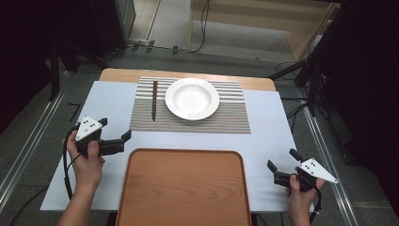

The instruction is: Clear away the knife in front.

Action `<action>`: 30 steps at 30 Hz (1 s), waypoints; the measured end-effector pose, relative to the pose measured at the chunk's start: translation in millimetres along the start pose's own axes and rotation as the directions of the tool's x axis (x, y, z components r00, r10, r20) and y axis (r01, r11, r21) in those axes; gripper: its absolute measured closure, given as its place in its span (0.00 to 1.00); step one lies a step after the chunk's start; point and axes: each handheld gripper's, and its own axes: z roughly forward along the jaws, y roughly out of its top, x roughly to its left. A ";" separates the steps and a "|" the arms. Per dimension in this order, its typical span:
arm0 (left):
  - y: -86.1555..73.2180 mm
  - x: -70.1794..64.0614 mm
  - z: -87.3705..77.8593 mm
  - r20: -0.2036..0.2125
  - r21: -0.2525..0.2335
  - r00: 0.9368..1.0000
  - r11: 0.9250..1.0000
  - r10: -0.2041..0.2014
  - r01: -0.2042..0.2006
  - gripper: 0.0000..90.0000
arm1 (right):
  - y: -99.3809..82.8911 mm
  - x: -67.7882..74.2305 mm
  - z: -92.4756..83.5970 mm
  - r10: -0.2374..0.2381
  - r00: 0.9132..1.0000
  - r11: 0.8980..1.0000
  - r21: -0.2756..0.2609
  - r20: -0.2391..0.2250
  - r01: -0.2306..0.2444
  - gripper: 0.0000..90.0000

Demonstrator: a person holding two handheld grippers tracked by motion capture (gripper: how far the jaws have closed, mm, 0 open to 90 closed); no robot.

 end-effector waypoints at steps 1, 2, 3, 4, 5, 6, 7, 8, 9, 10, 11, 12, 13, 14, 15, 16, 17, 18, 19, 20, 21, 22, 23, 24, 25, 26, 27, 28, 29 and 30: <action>2.0 -0.5 2.5 0.001 0.001 1.000 1.000 0.001 -0.001 0.04 | 0.0 -0.1 0.0 -0.001 1.000 1.000 0.001 0.000 0.001 0.00; 4.1 -0.8 4.8 0.004 0.002 1.000 1.000 0.003 -0.003 0.04 | 0.0 -0.1 0.0 -0.001 1.000 1.000 0.001 0.000 0.001 0.00; 6.0 -1.3 7.3 0.008 0.003 1.000 1.000 0.004 -0.004 0.04 | 0.0 0.0 -0.1 0.001 1.000 1.000 0.002 0.000 -0.001 0.00; 8.1 -1.7 9.6 0.007 0.005 1.000 1.000 0.006 -0.006 0.04 | 0.0 0.0 -0.1 0.002 1.000 1.000 0.001 -0.001 -0.002 0.00; 10.1 -1.9 11.9 0.007 0.005 1.000 1.000 0.007 -0.007 0.04 | 0.0 0.0 -0.2 0.002 1.000 1.000 0.001 -0.001 -0.002 0.00; 12.1 -2.0 14.1 0.007 0.005 1.000 1.000 0.006 -0.006 0.04 | -0.1 -0.1 -0.1 0.002 1.000 1.000 0.001 -0.001 -0.002 0.00; 14.1 -1.9 16.2 0.009 0.004 1.000 1.000 0.006 -0.006 0.04 | -0.1 -0.1 -0.2 0.000 1.000 1.000 0.000 -0.003 0.000 0.00; 16.0 -1.7 18.2 0.009 0.004 1.000 1.000 0.007 -0.007 0.04 | -0.1 -0.1 -0.2 0.000 1.000 1.000 0.000 -0.003 0.000 0.00; 18.0 -1.7 20.1 0.008 0.006 1.000 1.000 0.006 -0.006 0.04 | -0.1 -0.1 -0.2 0.000 1.000 1.000 0.000 -0.003 0.000 0.00; 19.9 -1.6 22.1 0.010 0.005 1.000 1.000 0.006 -0.006 0.04 | -0.1 -0.1 -0.1 -0.001 1.000 1.000 -0.001 -0.003 0.001 0.00; 23.6 -1.3 25.6 0.011 0.004 1.000 1.000 0.004 -0.004 0.04 | -0.1 0.0 -0.2 0.000 1.000 1.000 -0.001 -0.002 0.000 0.00; 23.6 -1.3 25.6 0.011 0.004 1.000 1.000 0.004 -0.004 0.04 | -0.1 0.0 -0.2 0.000 1.000 1.000 -0.001 -0.002 0.000 0.00; 25.5 -1.2 27.5 0.012 0.002 1.000 1.000 0.003 -0.003 0.04 | -0.1 -0.2 -0.2 0.000 1.000 1.000 -0.001 -0.003 0.000 0.00; 27.3 -0.9 29.2 0.015 0.001 1.000 1.000 0.001 -0.001 0.04 | -0.1 -0.2 -0.2 0.000 1.000 1.000 -0.001 -0.003 0.000 0.00; 28.9 -0.7 31.1 0.018 0.000 1.000 1.000 -0.005 0.005 0.04 | -0.1 -0.1 -0.2 0.000 1.000 1.000 -0.001 -0.004 0.000 0.00; 30.7 -0.1 33.1 0.022 0.002 1.000 1.000 -0.005 0.005 0.04 | -0.1 -0.1 -0.2 0.000 1.000 1.000 -0.001 -0.004 0.000 0.00; 32.3 0.2 35.7 0.022 0.001 1.000 1.000 -0.008 0.008 0.04 | -0.1 -0.2 0.0 -0.003 1.000 1.000 -0.002 -0.004 0.003 0.00; 35.4 1.1 40.9 0.027 0.005 1.000 1.000 -0.012 0.012 0.04 | -0.1 -0.1 0.1 -0.002 1.000 1.000 -0.002 -0.004 0.002 0.00; 35.4 1.1 40.9 0.027 0.005 1.000 1.000 -0.012 0.012 0.04 | -0.1 -0.1 0.1 -0.002 1.000 1.000 -0.002 -0.004 0.002 0.00; 37.0 1.4 43.4 0.027 0.009 1.000 1.000 -0.015 0.015 0.04 | -0.1 0.0 0.2 -0.003 1.000 1.000 -0.003 -0.005 0.003 0.00; 40.0 1.9 48.9 0.030 0.012 0.999 1.000 -0.017 0.016 0.04 | -0.1 0.0 0.1 -0.002 1.000 1.000 -0.001 -0.004 0.002 0.00; 40.0 1.9 48.9 0.030 0.012 0.999 1.000 -0.017 0.016 0.04 | -0.1 0.0 0.1 -0.002 1.000 1.000 -0.001 -0.004 0.002 0.00; 41.5 2.0 51.3 0.034 0.015 0.999 1.000 -0.017 0.017 0.04 | -0.1 0.0 0.2 -0.002 1.000 1.000 -0.002 -0.004 0.002 0.00; 42.9 1.9 53.9 0.037 0.016 0.999 1.000 -0.020 0.019 0.04 | -0.1 0.0 0.3 -0.003 1.000 1.000 -0.002 -0.005 0.003 0.00; 44.4 1.8 56.4 0.040 0.018 0.999 1.000 -0.022 0.021 0.04 | -0.1 0.0 0.3 -0.002 1.000 1.000 -0.002 -0.005 0.002 0.00; 45.8 1.8 59.0 0.042 0.020 0.999 1.000 -0.024 0.023 0.04 | -0.1 0.0 0.3 -0.002 1.000 1.000 -0.002 -0.005 0.002 0.00; 47.2 1.7 61.6 0.045 0.023 0.999 0.999 -0.025 0.024 0.04 | -0.1 0.1 0.4 -0.002 1.000 1.000 -0.001 -0.005 0.002 0.00; 48.4 1.6 64.5 0.046 0.025 0.999 0.999 -0.029 0.027 0.04 | -0.1 0.2 0.5 -0.003 1.000 1.000 -0.001 -0.005 0.003 0.00; 49.7 1.4 67.3 0.048 0.028 0.998 0.999 -0.030 0.029 0.04 | -0.1 0.2 0.5 -0.003 1.000 1.000 -0.001 -0.005 0.003 0.00; 51.0 1.4 70.1 0.048 0.031 0.998 0.999 -0.029 0.028 0.04 | -0.1 0.2 0.5 -0.003 1.000 1.000 -0.001 -0.005 0.003 0.00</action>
